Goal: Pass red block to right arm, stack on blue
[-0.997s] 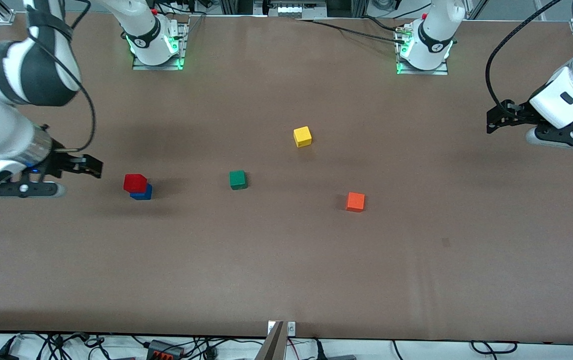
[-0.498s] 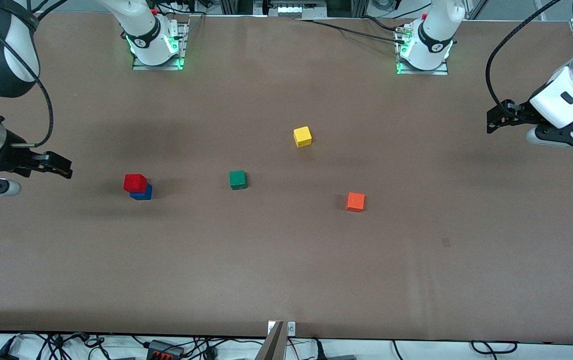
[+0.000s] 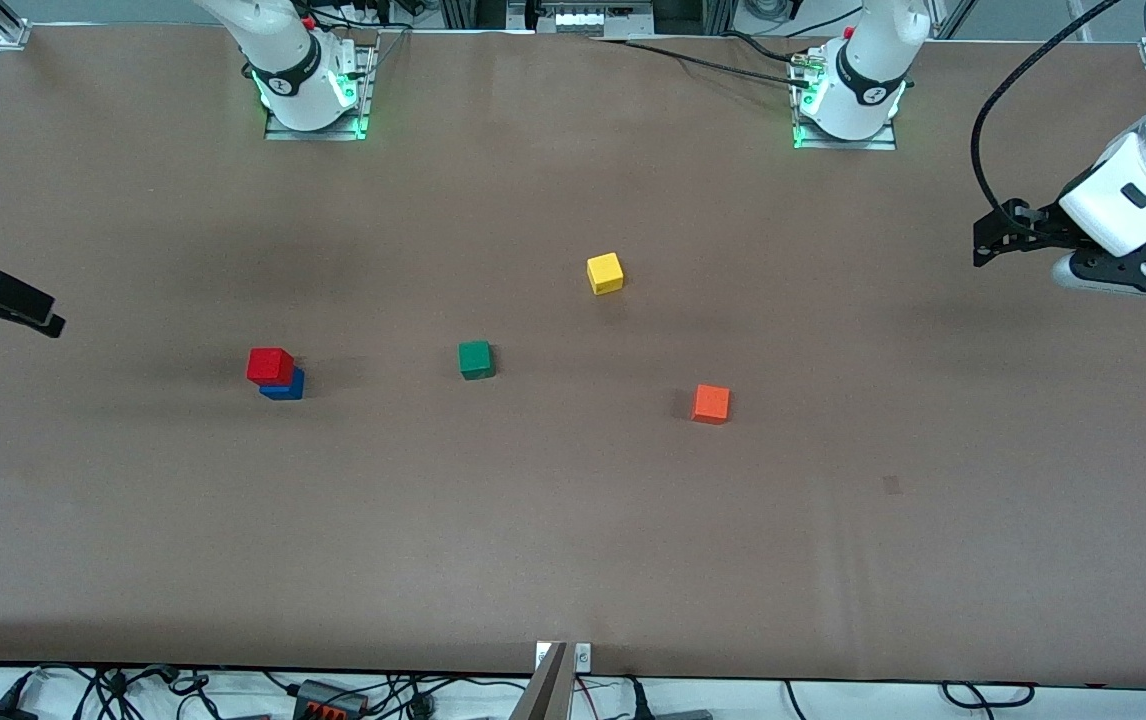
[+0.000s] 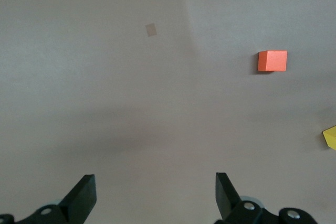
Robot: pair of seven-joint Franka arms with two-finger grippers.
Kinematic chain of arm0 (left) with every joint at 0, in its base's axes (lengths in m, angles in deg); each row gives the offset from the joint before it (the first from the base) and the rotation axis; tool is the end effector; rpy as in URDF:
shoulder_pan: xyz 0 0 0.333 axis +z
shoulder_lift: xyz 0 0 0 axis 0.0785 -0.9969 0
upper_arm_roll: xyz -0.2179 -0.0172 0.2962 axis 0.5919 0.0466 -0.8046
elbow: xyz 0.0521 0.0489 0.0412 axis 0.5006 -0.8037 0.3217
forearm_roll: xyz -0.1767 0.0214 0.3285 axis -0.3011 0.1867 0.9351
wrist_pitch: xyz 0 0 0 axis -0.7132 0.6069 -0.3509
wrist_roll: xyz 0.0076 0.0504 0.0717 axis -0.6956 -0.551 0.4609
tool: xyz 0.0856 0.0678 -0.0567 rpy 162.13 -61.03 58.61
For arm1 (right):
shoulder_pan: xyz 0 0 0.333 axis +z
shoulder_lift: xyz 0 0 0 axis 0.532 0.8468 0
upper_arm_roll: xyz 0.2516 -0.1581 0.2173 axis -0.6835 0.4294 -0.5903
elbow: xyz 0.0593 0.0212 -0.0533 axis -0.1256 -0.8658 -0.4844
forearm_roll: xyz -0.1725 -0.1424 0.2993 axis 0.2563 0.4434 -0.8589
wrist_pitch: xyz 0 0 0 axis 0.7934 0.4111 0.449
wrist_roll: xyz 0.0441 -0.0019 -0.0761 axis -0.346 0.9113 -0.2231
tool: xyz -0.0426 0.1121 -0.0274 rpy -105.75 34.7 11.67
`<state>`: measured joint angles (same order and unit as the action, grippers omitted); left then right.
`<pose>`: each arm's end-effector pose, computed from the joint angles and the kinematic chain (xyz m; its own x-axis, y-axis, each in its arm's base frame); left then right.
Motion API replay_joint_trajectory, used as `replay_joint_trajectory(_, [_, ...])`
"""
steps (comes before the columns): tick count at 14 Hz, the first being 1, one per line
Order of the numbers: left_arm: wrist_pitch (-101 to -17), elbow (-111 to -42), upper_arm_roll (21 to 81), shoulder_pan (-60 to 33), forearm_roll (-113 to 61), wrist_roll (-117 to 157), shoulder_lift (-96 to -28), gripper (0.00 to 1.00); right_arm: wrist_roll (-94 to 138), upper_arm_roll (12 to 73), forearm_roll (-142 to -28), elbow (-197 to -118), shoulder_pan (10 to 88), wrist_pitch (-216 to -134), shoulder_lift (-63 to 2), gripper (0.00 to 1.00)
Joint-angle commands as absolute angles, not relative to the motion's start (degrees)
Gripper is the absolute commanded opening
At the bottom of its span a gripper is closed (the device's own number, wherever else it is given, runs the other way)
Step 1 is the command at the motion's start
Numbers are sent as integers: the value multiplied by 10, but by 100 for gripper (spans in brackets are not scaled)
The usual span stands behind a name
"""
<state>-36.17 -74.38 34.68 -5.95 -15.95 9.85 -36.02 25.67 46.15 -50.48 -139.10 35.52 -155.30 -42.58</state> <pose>0.5318 -0.0294 0.6132 0.9907 -0.1247 -0.0551 -0.1254 -0.9920 -0.0103 0.6134 -0.0464 0.6335 0.9941 -0.0817 0.0716 -0.0808 -0.9966 -0.0156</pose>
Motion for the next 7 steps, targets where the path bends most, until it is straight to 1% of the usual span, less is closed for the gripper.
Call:
replay_joint_trajectory(1, [-348, -728, 344, -61, -168, 86, -365, 100, 235, 436, -505, -1397, 337, -1541, -439, 100])
replay_joint_trajectory(4, [-348, -728, 344, -60, -169, 86, -366, 100, 224, 437, -499, -1431, 338, -1538, -462, 100])
replay_joint_trajectory(7, [-348, -728, 344, -60, -169, 86, -365, 100, 232, 435, -490, -1504, 341, -1556, -510, 100])
